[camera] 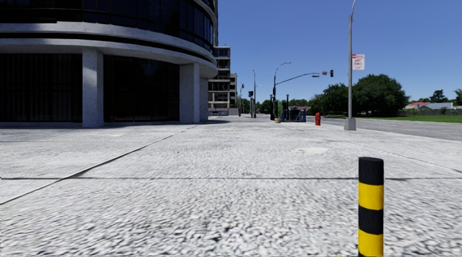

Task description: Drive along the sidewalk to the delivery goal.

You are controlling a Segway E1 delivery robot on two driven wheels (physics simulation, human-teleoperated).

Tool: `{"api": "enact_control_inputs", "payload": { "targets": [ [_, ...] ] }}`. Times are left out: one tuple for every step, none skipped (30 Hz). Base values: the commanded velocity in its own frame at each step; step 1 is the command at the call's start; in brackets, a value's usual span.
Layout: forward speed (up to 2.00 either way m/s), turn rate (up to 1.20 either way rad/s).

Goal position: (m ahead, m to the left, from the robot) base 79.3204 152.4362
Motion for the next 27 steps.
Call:
{"api": "enact_control_inputs", "payload": {
  "targets": [
    [1.55,0.0],
    [1.54,0.0],
    [1.54,0.0],
    [1.52,0.0],
    [1.51,0.0],
    [1.5,0.0],
    [1.5,0.0],
    [1.5,0.0],
    [1.5,0.0],
    [1.5,0.0],
    [1.5,0.0],
    [1.5,0.0],
    [1.5,0.0],
    [1.5,0.0],
    [1.5,0.0],
    [1.5,0.0],
    [1.5,0.0],
    [1.5,0.0],
    [1.5,0.0],
    [1.5,0.0],
    [1.5,0.0],
    [1.5,0.0],
    [1.5,0.0],
    [1.5,0.0],
    [1.5,0.0],
    [1.5,0.0],
    [1.5,0.0]
  ]
}}
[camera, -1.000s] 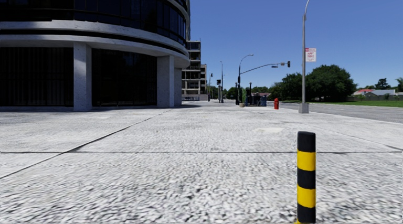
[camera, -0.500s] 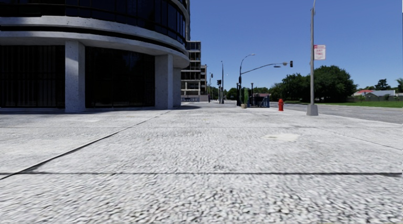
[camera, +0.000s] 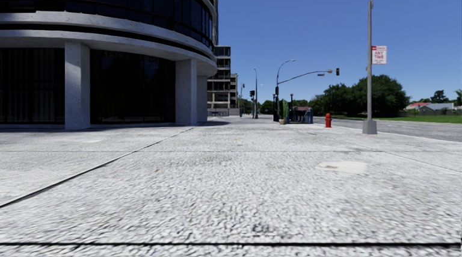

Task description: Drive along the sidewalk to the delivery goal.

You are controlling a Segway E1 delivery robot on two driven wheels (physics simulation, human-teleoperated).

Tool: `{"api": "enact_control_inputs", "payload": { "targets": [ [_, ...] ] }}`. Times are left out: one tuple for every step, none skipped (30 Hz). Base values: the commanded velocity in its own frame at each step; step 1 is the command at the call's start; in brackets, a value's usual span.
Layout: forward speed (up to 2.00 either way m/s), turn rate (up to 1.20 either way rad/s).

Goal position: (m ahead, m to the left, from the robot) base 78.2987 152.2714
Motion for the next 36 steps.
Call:
{"api": "enact_control_inputs", "payload": {
  "targets": [
    [1.5,0.0],
    [1.5,0.0],
    [1.5,0.0],
    [1.5,0.0],
    [1.5,0.0],
    [1.5,0.0],
    [2.0,0.0],
    [2.0,0.0],
    [2.0,0.0],
    [2.0,0.0],
    [2.0,0.0],
    [2.0,0.0],
    [2.0,0.0],
    [2.0,0.0],
    [2.0,0.0],
    [2.0,0.0],
    [2.0,0.0],
    [2.0,0.0],
    [2.0,0.0],
    [2.0,0.0],
    [2.0,0.0],
    [2.0,0.0],
    [2.0,0.0],
    [2.0,0.0],
    [2.0,0.0],
    [2.0,0.0],
    [2.0,0.0],
    [2.0,0.0],
    [2.0,0.0],
    [2.0,0.0],
    [2.0,0.0],
    [2.0,0.0],
    [2.0,0.0],
    [2.0,0.0],
    [2.0,0.0],
    [2.0,0.0]
  ]
}}
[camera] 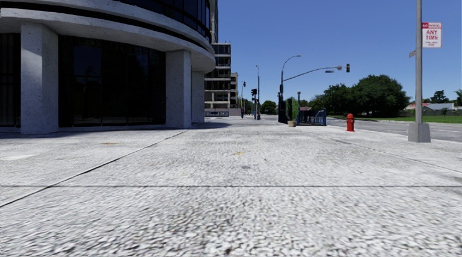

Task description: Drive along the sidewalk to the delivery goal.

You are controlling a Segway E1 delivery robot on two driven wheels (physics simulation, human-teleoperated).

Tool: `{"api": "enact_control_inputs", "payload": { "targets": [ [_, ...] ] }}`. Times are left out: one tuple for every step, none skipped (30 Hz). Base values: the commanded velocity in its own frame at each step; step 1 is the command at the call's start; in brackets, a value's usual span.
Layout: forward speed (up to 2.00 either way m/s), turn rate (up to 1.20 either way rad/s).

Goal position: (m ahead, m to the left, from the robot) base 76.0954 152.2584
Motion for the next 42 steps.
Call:
{"api": "enact_control_inputs", "payload": {
  "targets": [
    [2.0,0.0],
    [2.0,0.0],
    [2.0,0.0],
    [2.0,0.0],
    [2.0,0.0],
    [2.0,0.0],
    [2.0,0.0],
    [2.0,0.0],
    [2.0,0.0],
    [2.0,0.0],
    [2.0,0.0],
    [2.0,0.0],
    [2.0,0.0],
    [2.0,0.0],
    [2.0,0.0],
    [2.0,0.0],
    [2.0,0.0],
    [2.0,0.0],
    [2.0,0.0],
    [2.0,0.0],
    [2.0,0.0],
    [2.0,0.0],
    [2.0,0.0],
    [2.0,0.0],
    [2.0,0.0],
    [2.0,0.0],
    [2.0,0.0],
    [2.0,0.0],
    [2.0,0.0],
    [2.0,0.0],
    [2.0,0.0],
    [2.0,0.0],
    [2.0,0.0],
    [2.0,0.0],
    [2.0,0.0],
    [2.0,0.0],
    [2.0,0.0],
    [2.0,0.0],
    [2.0,0.0],
    [2.0,0.0],
    [2.0,0.0],
    [2.0,0.0]
  ]
}}
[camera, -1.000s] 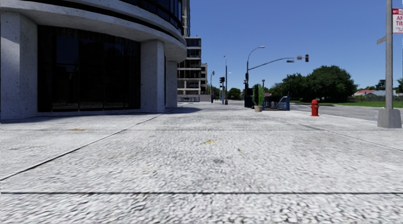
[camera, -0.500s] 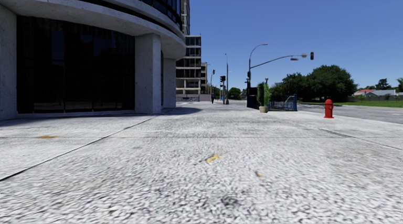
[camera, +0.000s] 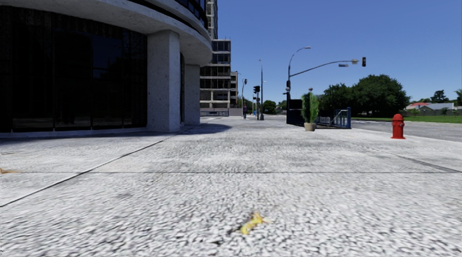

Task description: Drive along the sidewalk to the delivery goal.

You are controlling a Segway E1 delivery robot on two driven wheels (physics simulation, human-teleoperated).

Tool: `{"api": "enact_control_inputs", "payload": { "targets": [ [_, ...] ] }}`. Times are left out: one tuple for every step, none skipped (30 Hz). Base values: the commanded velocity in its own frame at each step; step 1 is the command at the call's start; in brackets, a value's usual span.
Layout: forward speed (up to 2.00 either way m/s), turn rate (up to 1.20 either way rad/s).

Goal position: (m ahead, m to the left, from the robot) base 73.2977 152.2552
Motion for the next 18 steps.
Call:
{"api": "enact_control_inputs", "payload": {
  "targets": [
    [2.0,0.0],
    [2.0,0.0],
    [2.0,0.0],
    [2.0,0.0],
    [2.0,0.0],
    [2.0,0.0],
    [2.0,0.0],
    [2.0,0.0],
    [2.0,0.0],
    [2.0,0.0],
    [2.0,0.0],
    [2.0,0.0],
    [2.0,0.0],
    [2.0,0.0],
    [2.0,0.0],
    [2.0,0.0],
    [2.0,0.0],
    [2.0,0.0]
  ]
}}
